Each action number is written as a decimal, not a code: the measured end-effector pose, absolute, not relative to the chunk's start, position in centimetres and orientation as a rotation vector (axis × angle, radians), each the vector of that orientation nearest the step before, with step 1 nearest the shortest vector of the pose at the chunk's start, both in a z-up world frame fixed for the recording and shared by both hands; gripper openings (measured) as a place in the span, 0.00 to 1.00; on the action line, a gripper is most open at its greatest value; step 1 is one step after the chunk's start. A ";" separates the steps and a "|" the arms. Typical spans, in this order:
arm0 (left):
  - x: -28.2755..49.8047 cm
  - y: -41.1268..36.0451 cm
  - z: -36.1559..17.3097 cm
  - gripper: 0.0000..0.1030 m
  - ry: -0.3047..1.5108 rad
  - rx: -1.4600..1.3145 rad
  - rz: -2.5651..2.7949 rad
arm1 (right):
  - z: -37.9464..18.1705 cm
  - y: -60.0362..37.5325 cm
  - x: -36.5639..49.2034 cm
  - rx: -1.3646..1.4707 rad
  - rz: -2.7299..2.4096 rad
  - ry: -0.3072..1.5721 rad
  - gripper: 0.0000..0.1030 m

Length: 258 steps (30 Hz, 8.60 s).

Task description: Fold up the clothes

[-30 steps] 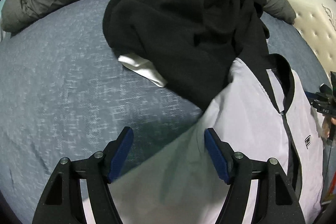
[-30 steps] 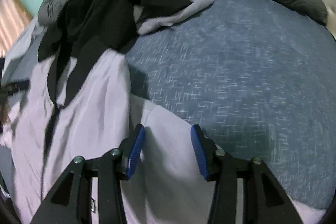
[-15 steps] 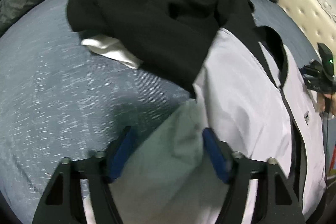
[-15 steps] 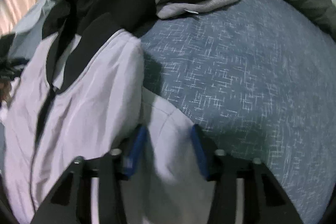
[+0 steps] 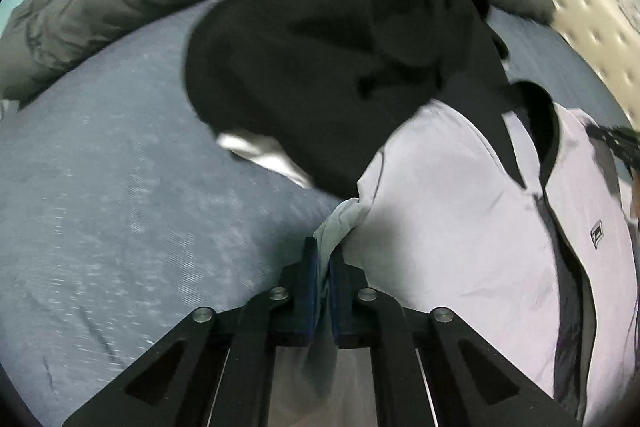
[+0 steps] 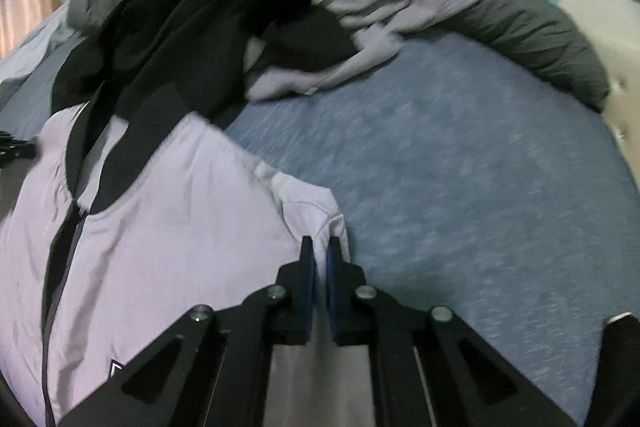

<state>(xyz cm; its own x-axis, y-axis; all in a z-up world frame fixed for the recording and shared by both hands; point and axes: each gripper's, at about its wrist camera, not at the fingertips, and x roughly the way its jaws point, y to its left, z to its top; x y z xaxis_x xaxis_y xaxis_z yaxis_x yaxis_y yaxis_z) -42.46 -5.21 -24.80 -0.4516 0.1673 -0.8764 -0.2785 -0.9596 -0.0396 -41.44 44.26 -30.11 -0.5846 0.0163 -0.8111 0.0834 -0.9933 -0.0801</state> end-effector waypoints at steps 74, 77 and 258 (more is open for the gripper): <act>-14.6 -5.6 -28.7 0.72 -0.432 -1.314 2.501 | -31.4 27.8 -21.7 1.329 -2.706 -0.298 0.61; -14.7 -6.0 -28.7 0.72 -0.453 -1.311 2.499 | -31.3 27.5 -23.5 1.367 -2.774 -0.250 0.28; -4.1 -11.7 -28.9 0.77 -0.362 -1.641 2.349 | -31.7 25.5 -16.3 1.463 -2.356 -0.666 0.37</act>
